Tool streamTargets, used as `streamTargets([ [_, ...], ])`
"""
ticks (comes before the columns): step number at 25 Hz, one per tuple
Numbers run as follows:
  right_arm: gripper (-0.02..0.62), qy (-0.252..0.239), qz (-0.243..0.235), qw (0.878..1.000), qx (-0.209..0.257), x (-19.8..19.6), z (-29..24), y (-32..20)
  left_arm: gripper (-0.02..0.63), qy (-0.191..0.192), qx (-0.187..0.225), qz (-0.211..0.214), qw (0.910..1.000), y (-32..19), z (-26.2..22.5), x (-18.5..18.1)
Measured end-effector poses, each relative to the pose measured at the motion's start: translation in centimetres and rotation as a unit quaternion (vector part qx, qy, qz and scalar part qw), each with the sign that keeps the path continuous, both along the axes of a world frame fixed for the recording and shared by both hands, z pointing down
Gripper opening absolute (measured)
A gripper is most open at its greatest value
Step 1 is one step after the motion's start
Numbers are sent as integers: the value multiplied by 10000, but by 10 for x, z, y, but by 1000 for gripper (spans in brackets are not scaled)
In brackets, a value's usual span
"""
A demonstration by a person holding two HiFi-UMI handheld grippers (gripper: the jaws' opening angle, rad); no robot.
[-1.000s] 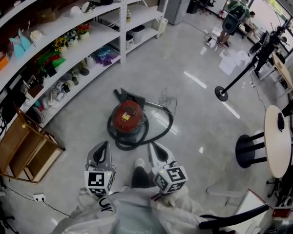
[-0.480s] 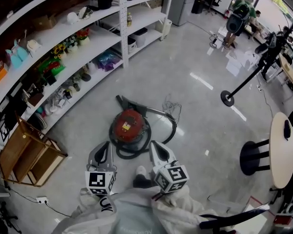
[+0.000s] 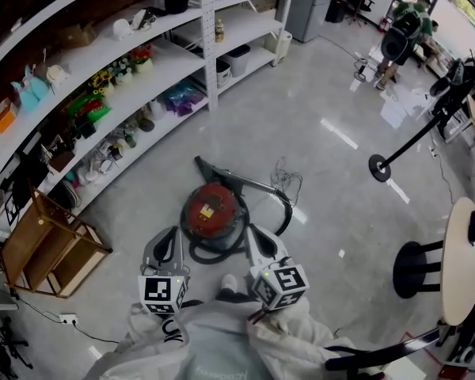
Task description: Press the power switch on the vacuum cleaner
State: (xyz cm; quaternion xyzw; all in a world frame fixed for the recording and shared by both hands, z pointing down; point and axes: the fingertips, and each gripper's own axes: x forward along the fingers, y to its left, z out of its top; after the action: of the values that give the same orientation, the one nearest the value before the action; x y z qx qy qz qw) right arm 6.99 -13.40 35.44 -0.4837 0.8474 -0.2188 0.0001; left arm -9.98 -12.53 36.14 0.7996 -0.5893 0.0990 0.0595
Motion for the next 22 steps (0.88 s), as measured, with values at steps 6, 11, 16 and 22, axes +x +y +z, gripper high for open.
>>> streamTargets([
  [6,0,-26,-70,10000,-56,5,4,-12,0,-46,-42,-116,9999,-7,1,1],
  [11,0,-27,-110,9998,-151,2,7,-16,0,-73,-145,-176,9997,-8,7,-2],
  [16,0,6,-181,9993,-325,-4,19,-16,0,-102,-339,-146,9993,-9,18,-4],
  [22,0,116,-96,9983,-555,-8,33,-26,0,-117,-556,-16,9984,-16,37,-5],
])
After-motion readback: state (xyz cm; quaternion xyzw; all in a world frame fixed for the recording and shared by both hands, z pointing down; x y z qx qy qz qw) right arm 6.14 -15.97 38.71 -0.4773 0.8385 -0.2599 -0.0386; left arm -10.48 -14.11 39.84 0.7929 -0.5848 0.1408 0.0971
